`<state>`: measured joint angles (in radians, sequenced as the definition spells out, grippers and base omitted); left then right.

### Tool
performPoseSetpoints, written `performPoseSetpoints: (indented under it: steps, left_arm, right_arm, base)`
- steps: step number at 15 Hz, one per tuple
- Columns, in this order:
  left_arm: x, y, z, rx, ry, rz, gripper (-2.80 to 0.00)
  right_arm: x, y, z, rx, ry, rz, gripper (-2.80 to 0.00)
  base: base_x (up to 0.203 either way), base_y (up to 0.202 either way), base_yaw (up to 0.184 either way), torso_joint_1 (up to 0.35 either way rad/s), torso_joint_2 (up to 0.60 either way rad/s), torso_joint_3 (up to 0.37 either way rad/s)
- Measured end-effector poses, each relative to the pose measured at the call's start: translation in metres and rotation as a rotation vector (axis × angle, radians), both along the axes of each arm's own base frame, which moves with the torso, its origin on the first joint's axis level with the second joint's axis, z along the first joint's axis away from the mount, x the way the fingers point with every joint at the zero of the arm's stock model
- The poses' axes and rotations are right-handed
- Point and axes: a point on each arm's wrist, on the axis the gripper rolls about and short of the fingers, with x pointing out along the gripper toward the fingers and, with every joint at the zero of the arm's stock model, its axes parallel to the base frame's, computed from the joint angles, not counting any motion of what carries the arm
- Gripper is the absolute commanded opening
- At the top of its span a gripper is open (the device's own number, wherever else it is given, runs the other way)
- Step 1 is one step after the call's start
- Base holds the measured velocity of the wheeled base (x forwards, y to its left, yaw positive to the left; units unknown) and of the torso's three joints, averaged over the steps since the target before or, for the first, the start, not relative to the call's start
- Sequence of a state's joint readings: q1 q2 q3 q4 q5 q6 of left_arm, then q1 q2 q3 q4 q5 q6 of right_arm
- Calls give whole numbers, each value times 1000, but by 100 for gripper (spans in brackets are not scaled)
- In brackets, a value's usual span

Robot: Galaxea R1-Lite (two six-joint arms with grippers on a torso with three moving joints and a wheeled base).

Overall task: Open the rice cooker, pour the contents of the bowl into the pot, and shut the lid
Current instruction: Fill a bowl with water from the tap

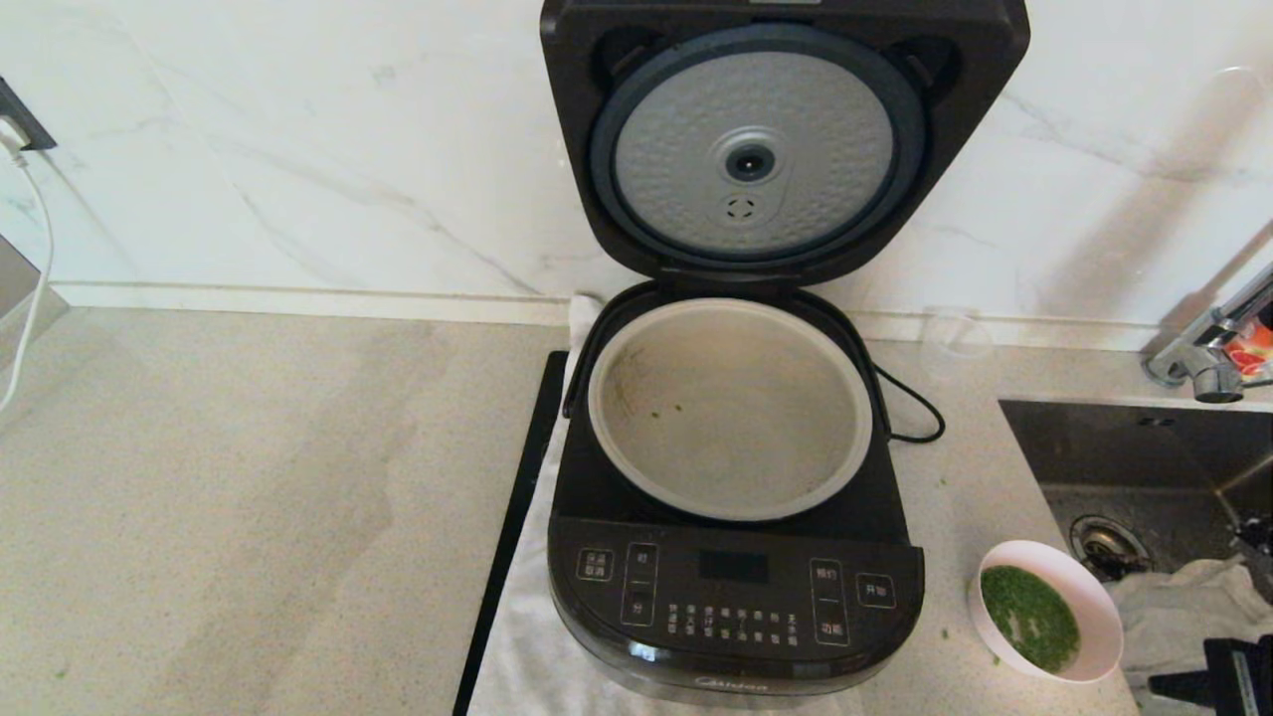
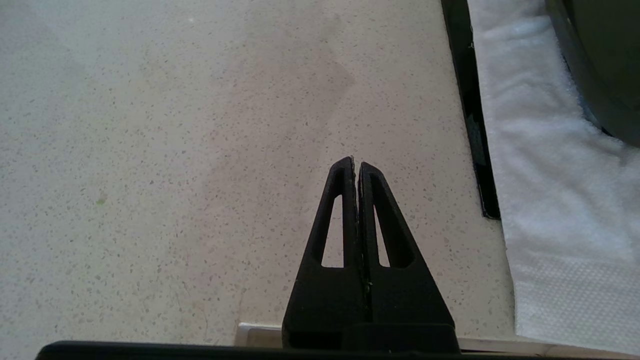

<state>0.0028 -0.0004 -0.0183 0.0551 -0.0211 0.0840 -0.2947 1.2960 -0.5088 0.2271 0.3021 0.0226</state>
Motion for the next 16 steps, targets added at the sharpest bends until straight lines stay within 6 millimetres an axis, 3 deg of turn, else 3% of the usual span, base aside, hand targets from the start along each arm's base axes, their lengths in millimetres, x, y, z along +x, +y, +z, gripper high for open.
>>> performPoseSetpoints:
  steps: [2,3,9,16]
  left_arm:
    - [0,0,0,0,0,0,-280]
    - [0,0,0,0,0,0,-280]
    - [0,0,0,0,0,0,-280]
    - [0,0,0,0,0,0,-280]
  right_arm:
    - [-5,2,-10,8,29,3,-280]
    - [-7,2,-13,11,44,3,0]
    - [-11,3,-23,-8,77,48,0]
    - [18,-10,-37,-51,34,4,0]
  base:
    - [0,0,0,0,0,0]
    - [0,0,0,0,0,0]
    - [0,0,0,0,0,0]
    - [0,0,0,0,0,0]
